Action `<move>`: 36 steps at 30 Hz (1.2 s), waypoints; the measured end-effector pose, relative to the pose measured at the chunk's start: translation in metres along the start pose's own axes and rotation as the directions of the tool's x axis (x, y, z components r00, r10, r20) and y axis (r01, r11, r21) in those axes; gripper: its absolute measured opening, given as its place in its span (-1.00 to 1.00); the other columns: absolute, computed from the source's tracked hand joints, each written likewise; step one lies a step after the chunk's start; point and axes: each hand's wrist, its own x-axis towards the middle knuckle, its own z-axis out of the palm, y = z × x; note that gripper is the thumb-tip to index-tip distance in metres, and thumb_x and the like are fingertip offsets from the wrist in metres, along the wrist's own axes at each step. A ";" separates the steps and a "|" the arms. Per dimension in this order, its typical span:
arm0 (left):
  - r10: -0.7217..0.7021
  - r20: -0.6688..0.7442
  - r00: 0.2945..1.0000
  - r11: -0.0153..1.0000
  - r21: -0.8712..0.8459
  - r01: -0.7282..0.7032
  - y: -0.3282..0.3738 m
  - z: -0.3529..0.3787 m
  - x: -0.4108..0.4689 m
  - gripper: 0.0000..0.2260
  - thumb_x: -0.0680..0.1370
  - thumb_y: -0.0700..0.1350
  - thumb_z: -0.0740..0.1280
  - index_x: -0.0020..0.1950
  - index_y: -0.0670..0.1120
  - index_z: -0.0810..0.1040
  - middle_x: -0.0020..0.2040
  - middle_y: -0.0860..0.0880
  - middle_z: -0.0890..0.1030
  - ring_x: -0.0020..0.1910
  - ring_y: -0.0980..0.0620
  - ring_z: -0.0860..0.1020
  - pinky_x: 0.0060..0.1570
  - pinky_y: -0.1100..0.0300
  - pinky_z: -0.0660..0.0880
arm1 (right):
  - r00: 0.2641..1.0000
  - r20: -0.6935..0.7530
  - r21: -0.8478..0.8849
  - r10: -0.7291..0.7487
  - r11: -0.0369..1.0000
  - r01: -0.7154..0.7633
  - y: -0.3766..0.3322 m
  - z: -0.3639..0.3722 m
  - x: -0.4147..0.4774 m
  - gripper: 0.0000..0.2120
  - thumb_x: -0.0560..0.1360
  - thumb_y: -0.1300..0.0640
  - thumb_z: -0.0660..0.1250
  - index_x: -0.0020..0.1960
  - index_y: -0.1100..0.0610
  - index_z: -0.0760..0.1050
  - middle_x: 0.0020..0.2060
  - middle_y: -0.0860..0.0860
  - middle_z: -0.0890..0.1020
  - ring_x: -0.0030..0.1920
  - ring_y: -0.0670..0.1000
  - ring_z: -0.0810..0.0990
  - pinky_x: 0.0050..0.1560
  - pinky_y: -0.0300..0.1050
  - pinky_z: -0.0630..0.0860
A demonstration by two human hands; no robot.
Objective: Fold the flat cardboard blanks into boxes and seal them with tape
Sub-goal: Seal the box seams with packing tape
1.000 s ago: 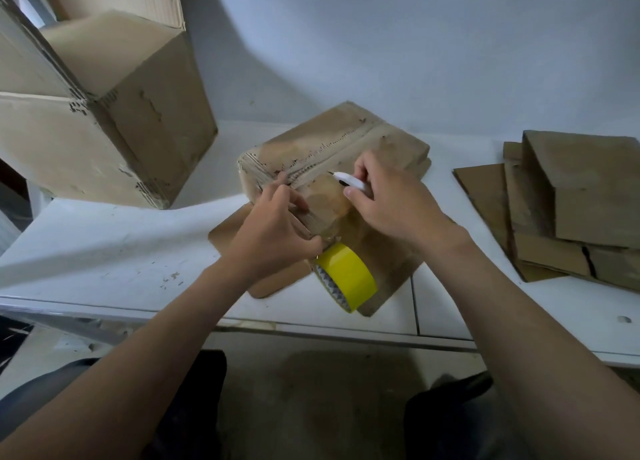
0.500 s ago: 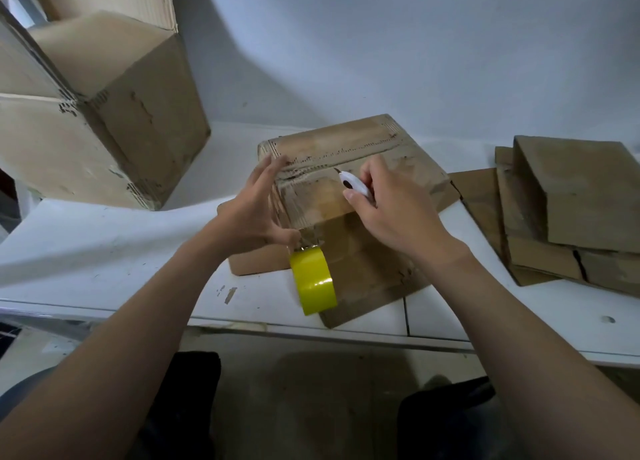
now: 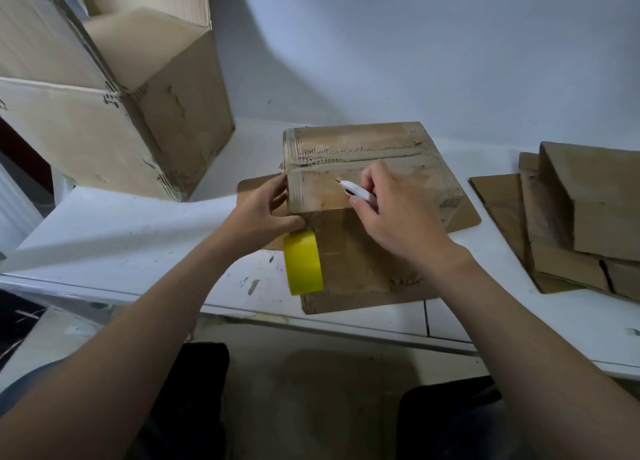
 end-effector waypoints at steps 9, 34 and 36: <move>-0.483 -0.101 0.870 0.820 -0.402 0.408 0.014 0.023 -0.042 -0.63 0.60 0.06 0.38 0.25 -0.11 0.37 0.10 -0.14 0.58 -0.20 -0.05 0.65 -0.11 0.01 0.66 | 0.987 0.045 0.190 -0.152 0.972 0.140 -0.019 -0.001 0.004 -0.78 0.59 -0.07 0.36 0.22 -0.14 0.58 -0.08 -0.11 0.65 -0.10 -0.10 0.54 -0.12 -0.11 0.49; -0.561 -0.034 0.827 0.627 -0.670 0.397 0.019 0.048 -0.046 -0.80 0.63 -0.05 0.38 0.22 -0.08 0.54 0.10 -0.13 0.63 0.02 -0.12 0.67 -0.14 0.01 0.68 | 0.978 0.135 0.009 -0.157 0.988 0.157 -0.027 0.017 0.009 -0.82 0.59 -0.17 0.30 0.15 -0.21 0.57 -0.09 -0.06 0.53 -0.12 -0.03 0.50 -0.28 -0.12 0.33; -0.572 0.006 0.820 0.600 -0.679 0.424 0.018 0.046 -0.047 -0.78 0.62 -0.07 0.38 0.24 -0.10 0.55 0.09 -0.15 0.67 -0.03 -0.12 0.70 -0.22 0.04 0.67 | 0.978 0.140 0.014 -0.156 0.988 0.156 -0.027 0.017 0.009 -0.82 0.59 -0.17 0.30 0.16 -0.21 0.56 -0.08 -0.07 0.52 -0.12 -0.05 0.49 -0.27 -0.12 0.34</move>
